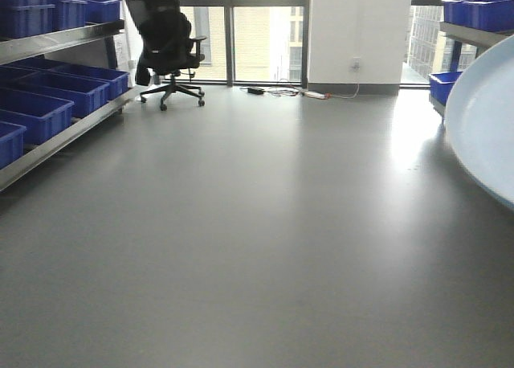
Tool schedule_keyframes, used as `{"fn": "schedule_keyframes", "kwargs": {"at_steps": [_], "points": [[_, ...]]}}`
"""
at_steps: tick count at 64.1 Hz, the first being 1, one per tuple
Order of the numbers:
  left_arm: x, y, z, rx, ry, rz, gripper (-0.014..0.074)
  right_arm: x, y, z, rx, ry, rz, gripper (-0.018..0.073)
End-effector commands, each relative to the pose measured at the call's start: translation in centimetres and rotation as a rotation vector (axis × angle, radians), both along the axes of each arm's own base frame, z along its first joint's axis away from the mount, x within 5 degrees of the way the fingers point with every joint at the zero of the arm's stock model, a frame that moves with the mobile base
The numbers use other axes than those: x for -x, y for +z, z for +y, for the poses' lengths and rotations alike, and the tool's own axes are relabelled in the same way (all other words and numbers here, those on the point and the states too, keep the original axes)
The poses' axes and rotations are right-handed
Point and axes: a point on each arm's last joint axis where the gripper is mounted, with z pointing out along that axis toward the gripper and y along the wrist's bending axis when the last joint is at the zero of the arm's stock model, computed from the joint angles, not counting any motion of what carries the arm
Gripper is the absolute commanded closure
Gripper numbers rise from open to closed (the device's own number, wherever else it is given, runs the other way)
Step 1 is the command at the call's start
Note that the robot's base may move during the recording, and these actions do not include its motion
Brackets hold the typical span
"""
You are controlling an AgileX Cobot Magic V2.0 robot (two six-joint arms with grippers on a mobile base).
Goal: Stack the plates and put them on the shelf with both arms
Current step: 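Drive the base up to the shelf rack of blue bins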
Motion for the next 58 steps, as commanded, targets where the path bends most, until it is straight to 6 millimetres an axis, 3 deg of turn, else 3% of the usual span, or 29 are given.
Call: {"fn": "schedule_keyframes", "kwargs": {"at_steps": [1,58], "points": [[-0.58,1.52,-0.07,0.016,-0.001,-0.105,0.0510,-0.38,1.76,-0.03,0.012,0.003,-0.119,0.0502],[-0.58,1.52,-0.07,0.016,-0.001,-0.105,0.0510,-0.38,1.76,-0.03,0.012,0.003,-0.119,0.0502]]}}
